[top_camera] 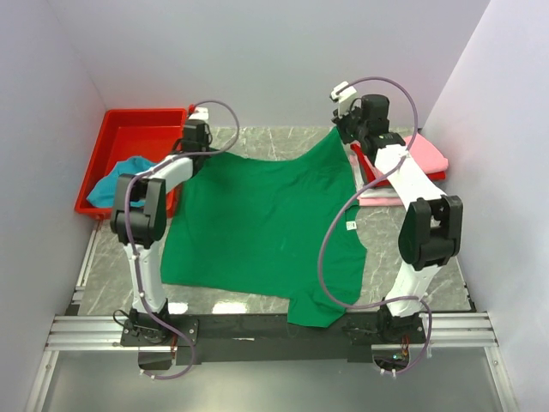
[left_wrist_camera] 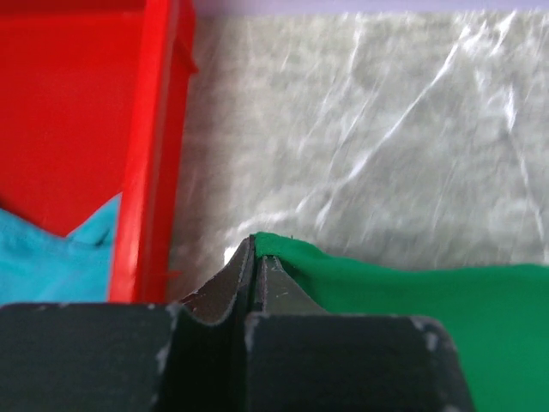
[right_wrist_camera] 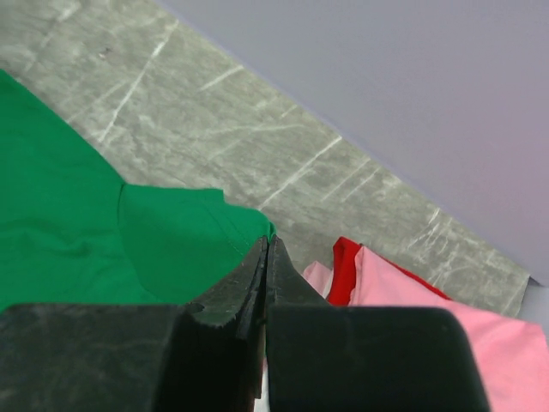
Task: Fold and stack the t-shirts
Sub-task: Fold the tshirt
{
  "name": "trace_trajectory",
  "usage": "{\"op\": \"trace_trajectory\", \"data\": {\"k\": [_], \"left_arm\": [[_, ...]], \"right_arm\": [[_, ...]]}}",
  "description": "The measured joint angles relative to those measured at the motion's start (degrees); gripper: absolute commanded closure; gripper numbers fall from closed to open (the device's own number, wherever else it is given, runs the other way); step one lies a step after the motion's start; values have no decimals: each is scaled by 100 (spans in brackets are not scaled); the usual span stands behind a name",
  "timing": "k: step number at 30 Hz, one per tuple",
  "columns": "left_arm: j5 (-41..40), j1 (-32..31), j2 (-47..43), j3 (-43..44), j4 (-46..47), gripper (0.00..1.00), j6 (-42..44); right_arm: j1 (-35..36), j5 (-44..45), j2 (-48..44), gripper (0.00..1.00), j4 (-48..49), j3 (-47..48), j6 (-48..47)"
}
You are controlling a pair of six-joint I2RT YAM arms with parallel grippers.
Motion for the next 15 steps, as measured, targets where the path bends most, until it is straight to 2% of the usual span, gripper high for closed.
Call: {"op": "trace_trajectory", "data": {"k": [6, 11, 15], "left_arm": [[-562, -221, 638, 481, -164, 100, 50], [-831, -72, 1268, 1080, -691, 100, -15], [-927, 83, 1412, 1226, -859, 100, -44]], "right_arm": [[0, -90, -140, 100, 122, -221, 52], [0, -98, -140, 100, 90, -352, 76], [0, -94, -140, 100, 136, -361, 76]]}}
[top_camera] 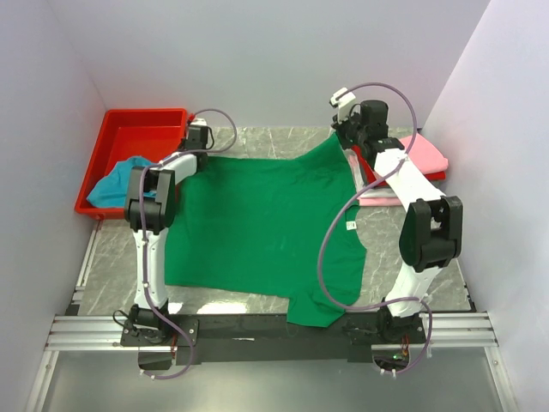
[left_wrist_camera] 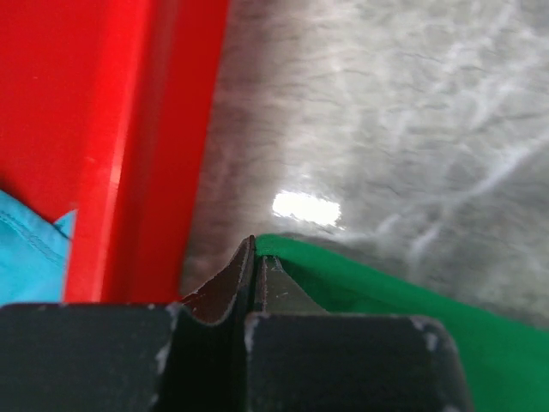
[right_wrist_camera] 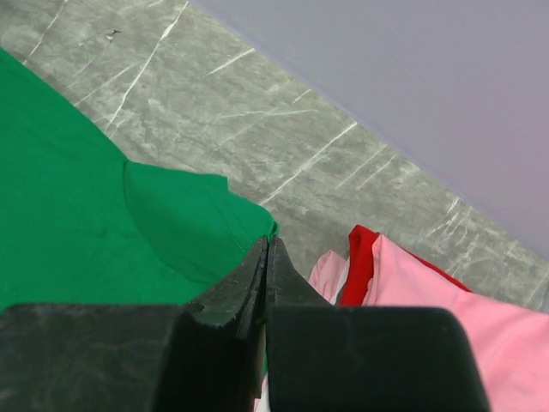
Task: Fold and stack the t-shirts
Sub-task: Fold the tshirt
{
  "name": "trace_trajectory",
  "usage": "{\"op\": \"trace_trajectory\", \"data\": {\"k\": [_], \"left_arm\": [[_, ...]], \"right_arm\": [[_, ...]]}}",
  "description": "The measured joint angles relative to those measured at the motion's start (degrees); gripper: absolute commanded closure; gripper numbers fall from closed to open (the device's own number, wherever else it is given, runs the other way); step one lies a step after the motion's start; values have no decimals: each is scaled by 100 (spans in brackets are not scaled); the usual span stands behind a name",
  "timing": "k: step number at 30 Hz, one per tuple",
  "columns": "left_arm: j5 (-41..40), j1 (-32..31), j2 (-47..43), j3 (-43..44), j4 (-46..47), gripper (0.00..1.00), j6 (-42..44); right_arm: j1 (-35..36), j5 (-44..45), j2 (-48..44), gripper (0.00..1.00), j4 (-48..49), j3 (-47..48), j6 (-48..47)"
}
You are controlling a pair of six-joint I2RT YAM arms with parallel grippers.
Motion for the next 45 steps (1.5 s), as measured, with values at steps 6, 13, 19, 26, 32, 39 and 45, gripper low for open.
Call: {"op": "trace_trajectory", "data": {"k": [6, 13, 19, 26, 32, 39, 45], "left_arm": [[31, 105, 0, 17, -22, 100, -11], [192, 103, -74, -142, 181, 100, -11], [411, 105, -603, -839, 667, 100, -2], [546, 105, -1241, -1390, 1165, 100, 13], [592, 105, -1513, -1779, 1447, 100, 11], [592, 116, -1637, -2243, 1613, 100, 13], [588, 116, -2004, -2721, 1845, 100, 9]], "right_arm": [[-17, 26, -144, 100, 81, -293, -2], [-44, -55, -610, 100, 105, -691, -20], [-44, -197, -828, 100, 212, -984, -24], [-46, -398, -1086, 100, 225, -1432, -24], [-46, -562, -1539, 100, 254, -1869, -13], [-48, -726, -1987, 100, 258, -2267, -4], [-48, -782, -2334, 100, 238, -2691, -7]]}}
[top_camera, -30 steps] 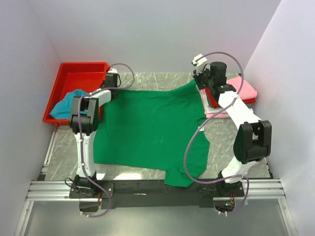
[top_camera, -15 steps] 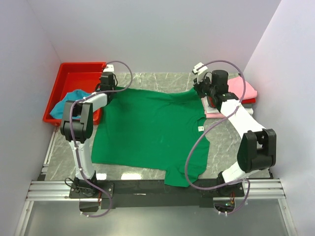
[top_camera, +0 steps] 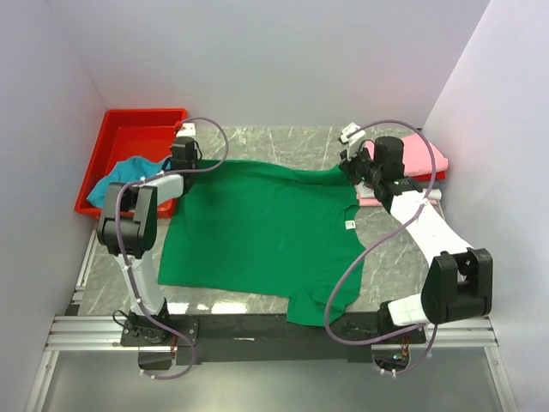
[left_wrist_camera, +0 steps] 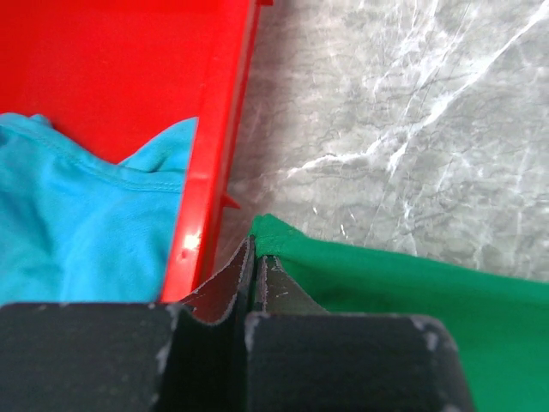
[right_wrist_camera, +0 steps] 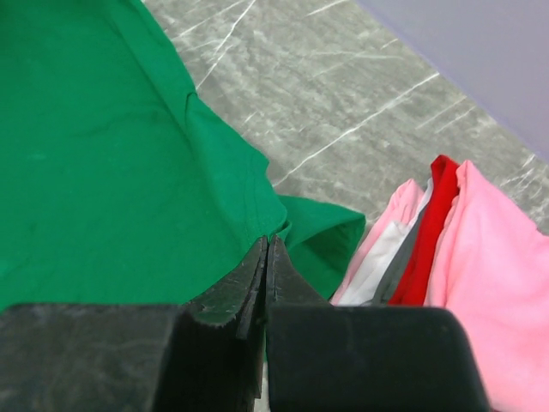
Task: Fold and stack the t-shirts
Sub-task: Fold the tshirt
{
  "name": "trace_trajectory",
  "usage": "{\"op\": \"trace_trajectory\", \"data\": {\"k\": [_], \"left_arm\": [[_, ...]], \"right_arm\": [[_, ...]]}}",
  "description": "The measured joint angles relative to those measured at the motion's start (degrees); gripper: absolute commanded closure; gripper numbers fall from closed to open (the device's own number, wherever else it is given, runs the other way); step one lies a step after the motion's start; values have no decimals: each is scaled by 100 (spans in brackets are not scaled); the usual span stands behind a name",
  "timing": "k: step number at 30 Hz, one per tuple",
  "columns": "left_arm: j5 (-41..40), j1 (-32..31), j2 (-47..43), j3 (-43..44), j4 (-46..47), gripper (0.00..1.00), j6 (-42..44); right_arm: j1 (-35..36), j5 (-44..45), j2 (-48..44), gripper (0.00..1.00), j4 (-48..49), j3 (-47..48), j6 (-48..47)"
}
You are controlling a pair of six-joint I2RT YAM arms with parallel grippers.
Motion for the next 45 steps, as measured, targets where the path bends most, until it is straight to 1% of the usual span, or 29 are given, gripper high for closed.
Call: {"op": "trace_trajectory", "data": {"k": [6, 19, 34, 45], "left_arm": [[-92, 2, -476, -422, 260, 100, -20], [-304, 2, -546, -824, 459, 100, -24], [-396, -4, -798, -1084, 503, 100, -39], [-507, -46, -831, -1167, 442, 100, -177]], "right_arm": [[-4, -57, -203, 100, -4, -295, 0], [-4, -269, -879, 100, -138, -660, 4], [9, -330, -942, 100, -284, -1043, -28], [39, -330, -944, 100, -315, -1147, -92]]}}
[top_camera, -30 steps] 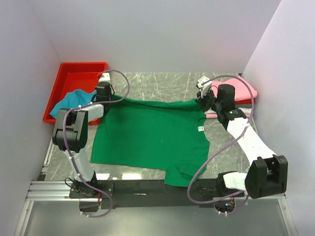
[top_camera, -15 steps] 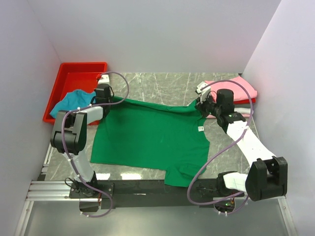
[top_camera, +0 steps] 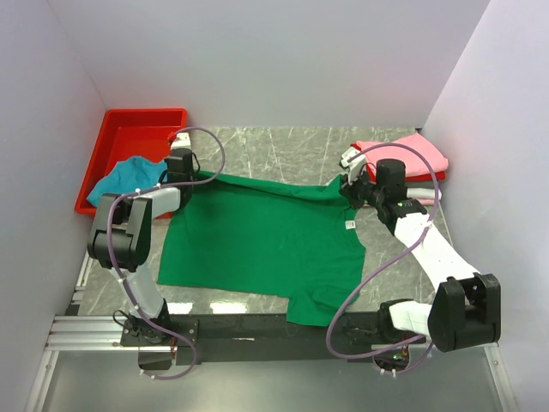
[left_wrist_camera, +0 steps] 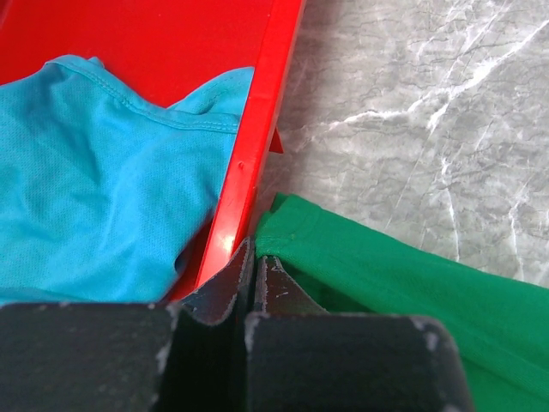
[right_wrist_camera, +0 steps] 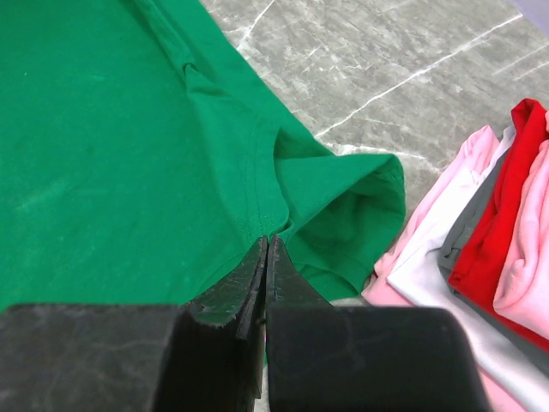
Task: Fold and stack the t-shirts
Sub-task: Fold the tshirt
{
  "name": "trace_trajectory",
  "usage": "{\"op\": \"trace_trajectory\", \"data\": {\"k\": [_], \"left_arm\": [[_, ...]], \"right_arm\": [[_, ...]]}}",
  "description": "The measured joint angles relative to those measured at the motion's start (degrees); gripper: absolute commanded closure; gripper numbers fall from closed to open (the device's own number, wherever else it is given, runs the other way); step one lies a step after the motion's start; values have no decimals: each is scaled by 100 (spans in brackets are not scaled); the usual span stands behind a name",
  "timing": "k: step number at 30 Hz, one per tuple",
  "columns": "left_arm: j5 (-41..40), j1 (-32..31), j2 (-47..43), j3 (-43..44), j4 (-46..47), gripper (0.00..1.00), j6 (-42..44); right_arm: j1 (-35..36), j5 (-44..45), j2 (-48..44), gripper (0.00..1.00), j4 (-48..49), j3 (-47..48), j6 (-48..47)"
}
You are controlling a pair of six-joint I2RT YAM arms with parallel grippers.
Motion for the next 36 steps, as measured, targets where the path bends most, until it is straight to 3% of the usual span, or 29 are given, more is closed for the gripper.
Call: {"op": "trace_trajectory", "data": {"k": [17, 18, 21, 22, 25, 36], "left_arm": [[-223, -70, -13, 4, -435, 99, -157], [-238, -76, -24, 4, -476, 97, -168], [-278, -103, -118, -2, -623, 73, -216], [-267, -118, -192, -15, -662, 57, -260], [-240, -236, -564, -155, -691, 45, -367], [-225, -310, -2350, -363, -761, 37, -612]], "right_arm": [[26, 2, 0, 100, -35, -125, -15], [28, 2, 0, 100, -35, -129, -15], [33, 2, 0, 100, -31, -160, -15], [33, 2, 0, 100, -33, -181, -15], [33, 2, 2, 100, -68, -203, -17], [79, -7, 107, 100, -105, -203, -42]]}}
